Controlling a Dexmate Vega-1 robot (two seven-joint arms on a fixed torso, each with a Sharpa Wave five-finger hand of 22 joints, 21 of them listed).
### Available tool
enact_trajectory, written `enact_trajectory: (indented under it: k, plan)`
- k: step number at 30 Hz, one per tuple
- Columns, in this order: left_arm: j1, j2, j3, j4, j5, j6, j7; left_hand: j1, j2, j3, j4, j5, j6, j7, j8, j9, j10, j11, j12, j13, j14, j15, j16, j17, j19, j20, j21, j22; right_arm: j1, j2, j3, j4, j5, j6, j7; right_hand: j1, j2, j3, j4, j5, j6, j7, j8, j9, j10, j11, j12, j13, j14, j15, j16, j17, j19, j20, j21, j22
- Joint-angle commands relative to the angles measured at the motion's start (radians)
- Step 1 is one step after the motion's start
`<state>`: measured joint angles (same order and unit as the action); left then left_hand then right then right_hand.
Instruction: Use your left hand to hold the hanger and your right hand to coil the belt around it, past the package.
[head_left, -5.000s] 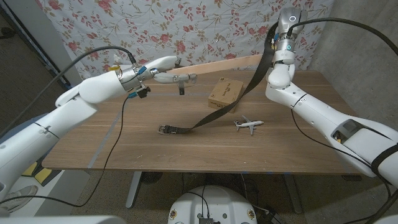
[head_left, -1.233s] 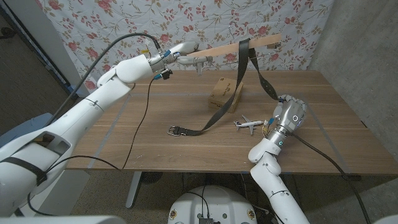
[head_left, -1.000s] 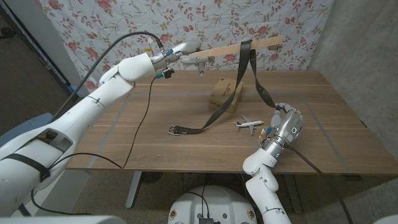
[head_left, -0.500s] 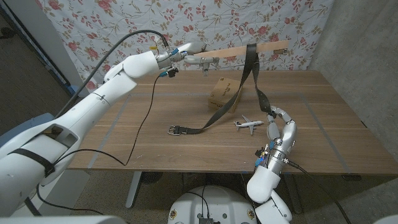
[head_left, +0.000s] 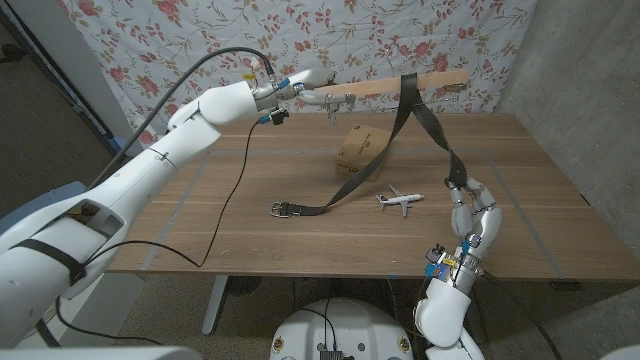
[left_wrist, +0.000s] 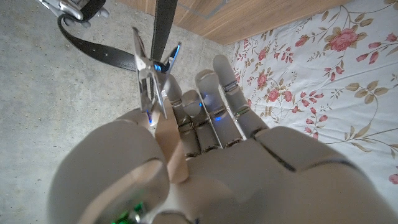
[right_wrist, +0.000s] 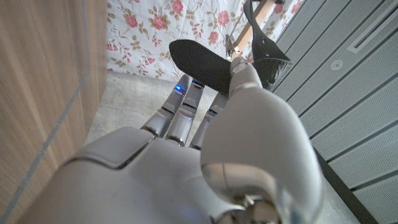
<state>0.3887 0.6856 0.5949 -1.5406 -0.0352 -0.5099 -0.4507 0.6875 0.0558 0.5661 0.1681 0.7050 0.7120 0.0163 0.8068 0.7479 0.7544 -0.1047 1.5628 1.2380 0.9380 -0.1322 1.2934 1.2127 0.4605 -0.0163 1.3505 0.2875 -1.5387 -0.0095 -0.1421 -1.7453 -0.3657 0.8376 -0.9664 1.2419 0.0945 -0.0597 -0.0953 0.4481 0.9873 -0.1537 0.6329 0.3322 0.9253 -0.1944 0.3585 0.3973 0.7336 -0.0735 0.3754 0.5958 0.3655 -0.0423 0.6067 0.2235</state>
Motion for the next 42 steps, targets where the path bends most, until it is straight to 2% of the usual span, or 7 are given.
enact_trajectory:
  k: [1,7,13,21,26,32,42]
  plan:
    - [0.011,0.008,0.003,-0.013,0.001,0.014,-0.01,0.002,0.007,-0.004,-0.003,-0.002,0.004,-0.004,0.01,0.003,0.005,-0.005,0.004,0.002,0.007,-0.003,-0.002,-0.001,-0.001,0.001,0.006,0.002,-0.048,0.096,0.099,-0.151,-0.21,0.037,-0.059,-0.001,0.006,-0.007,-0.002,0.004,-0.008,-0.001,0.005,0.003,-0.003,-0.004,-0.002,0.004,-0.006,-0.164,-0.004,0.003,-0.004,-0.062,0.005,0.001]
    - [0.012,0.006,0.007,-0.007,0.002,0.016,-0.013,0.002,0.007,-0.004,-0.003,-0.002,0.003,0.0,0.01,0.001,0.005,-0.004,0.004,0.002,0.005,-0.006,0.002,0.006,-0.002,0.001,0.007,0.001,-0.059,0.078,0.123,-0.277,-0.275,-0.019,-0.033,0.0,0.006,-0.01,-0.001,0.004,-0.006,-0.002,0.005,0.003,-0.001,-0.004,-0.002,0.005,-0.007,-0.164,-0.005,0.005,-0.004,-0.064,0.007,0.001]
    - [0.008,0.005,0.014,-0.011,0.015,0.029,-0.016,0.002,0.007,-0.004,-0.003,-0.003,0.007,0.002,0.013,-0.001,0.005,-0.003,0.004,0.002,0.007,-0.003,-0.001,0.002,-0.002,0.001,0.009,0.001,-0.06,0.058,0.145,-0.328,-0.3,0.057,-0.067,0.0,0.005,-0.013,-0.001,0.004,-0.004,-0.003,0.005,0.002,0.001,-0.005,-0.002,0.006,-0.007,-0.164,-0.004,0.008,-0.005,-0.067,0.008,0.001]
    - [-0.001,-0.007,0.024,-0.017,0.044,0.053,-0.004,0.003,0.008,-0.004,-0.004,-0.003,0.008,0.007,0.016,-0.001,0.011,0.001,0.005,0.002,0.01,0.001,0.007,0.008,-0.002,0.002,0.015,0.004,-0.114,0.12,0.175,-0.357,-0.384,0.152,-0.116,0.005,0.003,-0.023,-0.003,0.005,0.0,-0.002,0.009,0.006,0.012,-0.006,0.0,0.008,0.0,-0.164,0.0,0.017,-0.009,-0.073,0.012,0.002]
    - [0.013,-0.013,0.02,-0.048,0.083,0.092,0.044,0.017,0.024,0.003,-0.011,-0.01,0.044,0.033,0.024,-0.019,0.048,-0.013,0.01,0.003,0.068,-0.033,0.035,0.012,0.064,-0.017,0.05,0.011,-0.148,0.152,0.189,-0.353,-0.413,0.216,-0.125,0.009,0.001,-0.028,-0.004,0.006,0.004,-0.001,0.01,0.006,0.014,-0.006,0.0,0.01,0.004,-0.164,0.003,0.022,-0.012,-0.073,0.014,0.002]
    - [0.012,-0.016,0.027,-0.072,0.117,0.129,0.065,0.027,0.028,0.008,-0.014,-0.017,0.048,0.052,0.034,-0.013,0.068,-0.008,0.011,0.004,0.082,-0.033,0.047,0.014,0.093,-0.025,0.068,0.015,-0.164,0.219,0.226,-0.357,-0.452,0.288,-0.128,0.009,0.001,-0.03,-0.004,0.006,0.005,-0.002,0.011,0.005,0.014,-0.006,-0.001,0.01,0.004,-0.164,0.003,0.024,-0.015,-0.073,0.014,0.002]
    - [0.006,-0.019,0.041,-0.081,0.149,0.15,0.077,0.033,0.036,0.015,-0.012,-0.024,0.029,0.034,0.053,0.02,0.081,-0.01,0.013,0.006,0.084,-0.033,0.061,0.019,0.081,-0.025,0.085,0.04,-0.209,0.359,0.293,-0.394,-0.484,0.397,-0.085,0.01,0.001,-0.034,-0.004,0.006,0.007,-0.004,0.011,0.003,0.016,-0.006,-0.002,0.01,0.002,-0.164,0.002,0.027,-0.018,-0.074,0.015,0.003]
